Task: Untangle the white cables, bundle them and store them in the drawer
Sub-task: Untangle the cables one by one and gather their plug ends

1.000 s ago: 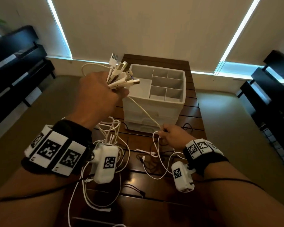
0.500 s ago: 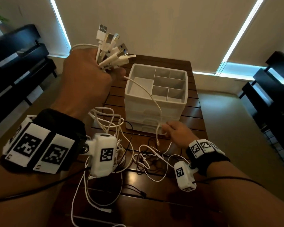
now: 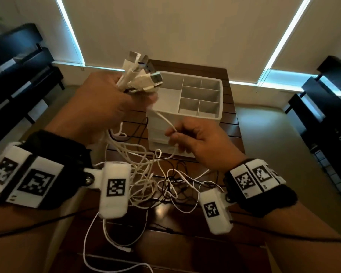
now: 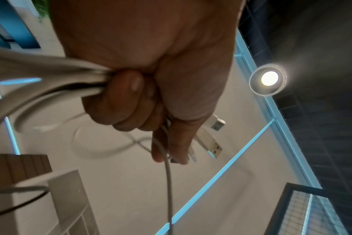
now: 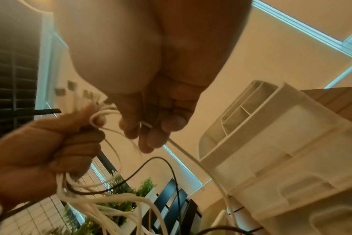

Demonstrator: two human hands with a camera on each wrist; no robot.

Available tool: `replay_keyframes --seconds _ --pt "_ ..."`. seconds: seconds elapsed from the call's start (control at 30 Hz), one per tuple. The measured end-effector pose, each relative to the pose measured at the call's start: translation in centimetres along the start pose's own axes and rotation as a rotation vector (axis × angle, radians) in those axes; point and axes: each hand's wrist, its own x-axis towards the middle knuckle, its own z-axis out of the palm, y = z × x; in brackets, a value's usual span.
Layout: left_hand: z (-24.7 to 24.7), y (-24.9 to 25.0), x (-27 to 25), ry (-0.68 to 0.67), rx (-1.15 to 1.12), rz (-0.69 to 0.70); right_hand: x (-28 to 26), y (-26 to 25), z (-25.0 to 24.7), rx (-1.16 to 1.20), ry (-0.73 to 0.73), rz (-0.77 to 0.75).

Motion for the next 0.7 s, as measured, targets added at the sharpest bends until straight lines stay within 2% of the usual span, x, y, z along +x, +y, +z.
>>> replay_keyframes --seconds 0.17,0.27,0.37,0.47,0.53,0.6,0.7 --pt "-4.0 -2.2 1.9 0.11 -0.087 -0.127 -3.2 0.8 0.0 0.181 -0.196 0.104" --pt "-4.7 -3.4 2.2 0.173 0.047 -0.141 -4.9 3.3 2.2 0.153 -0.362 0.206" --pt "-3.6 -3.9 1.9 0.227 0.277 -0.147 -6.5 6.0 5.8 -0.025 -0.569 0.294" --pt "-1.9 -4.6 1.6 0.233 0.379 -0.167 -7.8 8.1 9.8 -0.279 -0.789 0.253" --pt "-0.7 -5.7 1.5 0.177 0.428 -0.191 -8.1 8.6 11.5 -0.446 -0.911 0.183" --pt "0.6 -6.9 1.5 0.093 0.496 -0.248 -7.5 8.1 11.7 -0.518 -0.969 0.092" --pt "1.4 -8.5 1.5 -0.05 0.642 -0.312 -6.4 7.0 11.0 -0.5 -1.048 -0.034"
